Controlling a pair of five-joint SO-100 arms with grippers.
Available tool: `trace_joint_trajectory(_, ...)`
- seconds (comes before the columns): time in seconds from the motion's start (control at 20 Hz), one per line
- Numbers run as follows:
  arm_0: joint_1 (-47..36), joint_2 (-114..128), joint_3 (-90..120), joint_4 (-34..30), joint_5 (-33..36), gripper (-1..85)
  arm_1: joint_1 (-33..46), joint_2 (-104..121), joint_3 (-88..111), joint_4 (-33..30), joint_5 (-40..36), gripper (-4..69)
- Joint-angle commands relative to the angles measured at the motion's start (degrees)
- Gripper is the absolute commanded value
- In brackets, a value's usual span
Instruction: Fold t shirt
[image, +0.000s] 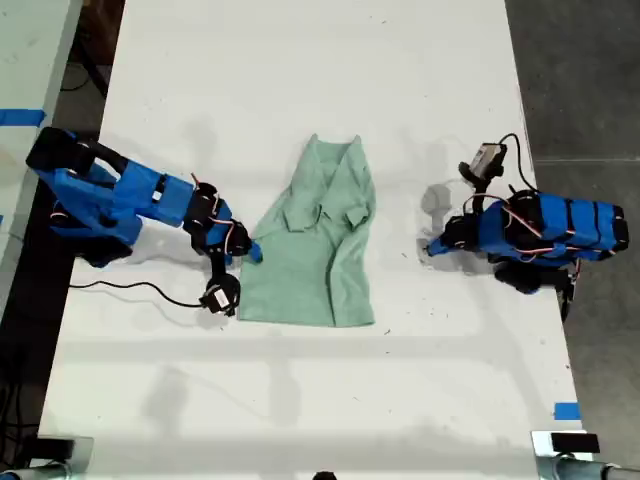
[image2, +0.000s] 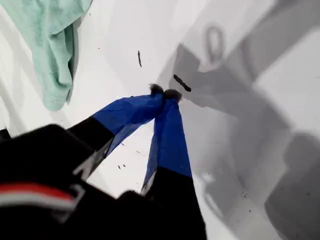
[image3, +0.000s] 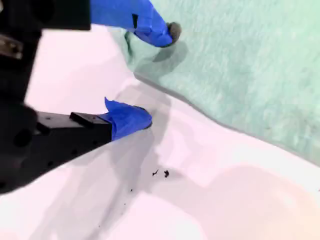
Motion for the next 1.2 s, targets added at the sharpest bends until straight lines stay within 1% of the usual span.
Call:
trace_joint_trajectory(0.0, -0.88, -3.6, -5.63, 0.53, 1.76, 18.7, -0.62, 0.35, 1.14, 0.09, -0.97, -0.5)
trace_joint_trajectory(0.05, -1.67, -7.03, -8.26, 0.97, 4.04, 6.5, -0.62, 0.35, 1.14, 0.09, -0.97, -0.5)
trace_joint_trajectory(0.1, -2.64, -11.43, -11.6, 2.02, 6.5, -0.2, -0.62, 0.35, 1.14, 0.09, -0.97, -0.5)
trace_joint_trajectory(0.2, -3.52, -17.75, -19.34, 9.58, 5.27, -0.2, -0.62, 0.35, 1.14, 0.09, -0.88, -0.5)
trace_joint_trajectory(0.35, -1.93, -13.62, -27.86, 21.8, 0.53, -0.2, -0.62, 0.35, 1.14, 0.09, -0.88, -0.5)
trace_joint_trajectory(0.45, -0.62, -12.13, -34.89, 28.3, 0.09, -0.2, -0.7, 0.35, 1.14, 0.09, -0.88, -0.5)
trace_joint_trajectory(0.6, -1.41, -11.87, -38.58, 29.0, 3.43, -0.2, -0.7, 0.35, 1.14, 0.09, -0.97, -0.5)
trace_joint_trajectory(0.8, -3.25, -19.34, -48.69, 29.18, 8.26, -0.2, -0.7, 0.35, 1.14, 0.09, -0.88, -0.5)
trace_joint_trajectory(1.05, -3.25, -25.22, -58.71, 29.0, 12.04, -0.2, -0.79, 0.35, 1.14, 0.09, -0.79, -0.5)
trace_joint_trajectory(1.15, -3.25, -25.14, -60.03, 28.74, 12.13, -0.2, -0.79, 0.35, 1.14, 0.09, -0.79, -0.5)
